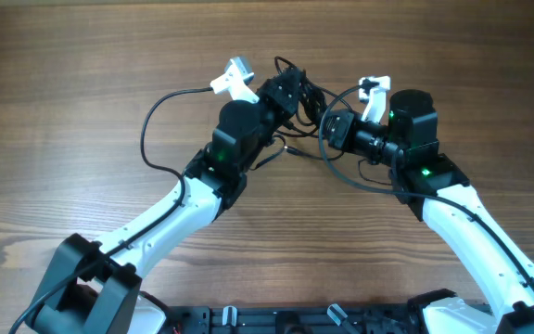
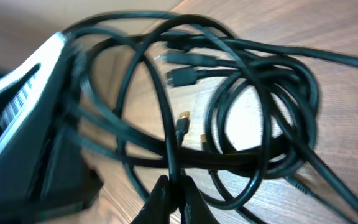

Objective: Untangle cables

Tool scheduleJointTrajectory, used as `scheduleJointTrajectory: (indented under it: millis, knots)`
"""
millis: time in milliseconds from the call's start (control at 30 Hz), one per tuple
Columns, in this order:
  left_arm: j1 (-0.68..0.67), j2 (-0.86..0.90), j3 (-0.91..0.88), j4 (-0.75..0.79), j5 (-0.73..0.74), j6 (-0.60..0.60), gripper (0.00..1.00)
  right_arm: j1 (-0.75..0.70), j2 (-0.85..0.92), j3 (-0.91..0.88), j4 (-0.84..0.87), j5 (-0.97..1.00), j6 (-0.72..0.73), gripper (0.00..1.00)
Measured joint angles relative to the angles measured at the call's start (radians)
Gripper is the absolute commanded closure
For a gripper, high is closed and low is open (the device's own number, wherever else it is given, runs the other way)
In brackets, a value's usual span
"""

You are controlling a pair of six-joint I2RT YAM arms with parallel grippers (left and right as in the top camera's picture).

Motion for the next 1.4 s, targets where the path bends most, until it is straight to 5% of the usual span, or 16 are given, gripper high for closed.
scheduleJointTrajectory:
  millis: [367,400,467,533,600,767,967,1233,1400]
  knots:
    - [0.161,0.0,0.0,-0.026,-0.06,0.0,0.96,0.004,0.0,0.002,-0.034,-0.345,-0.471,0.93]
    - [0.165,0.0,0.0,-0.025,-0.06,0.0,0.96,0.004,0.0,0.002,-0.038,-0.354,-0.484,0.85]
    - [0.169,0.0,0.0,-0.025,-0.059,0.0,0.96,0.004,0.0,0.002,-0.037,-0.359,-0.474,0.4]
    - [0.169,0.0,0.0,-0.026,-0.051,0.0,0.96,0.004,0.0,0.002,-0.025,-0.331,-0.409,0.21]
    - [0.169,0.0,0.0,-0.025,-0.036,0.0,0.96,0.004,0.0,0.002,0.009,-0.252,-0.173,0.2]
    - [0.131,0.0,0.0,-0.01,-0.012,-0.001,0.96,0.004,0.0,0.002,0.08,-0.159,0.269,0.22]
    - [0.047,0.0,0.0,0.047,0.006,-0.016,0.96,0.004,0.0,0.002,0.082,-0.002,0.691,0.49]
    - [0.007,0.0,0.0,0.046,0.009,-0.02,0.96,0.018,0.063,0.002,0.1,0.059,0.882,0.74]
    - [0.007,0.0,0.0,0.042,0.009,-0.02,0.96,0.047,0.108,0.002,0.163,0.066,0.919,0.79]
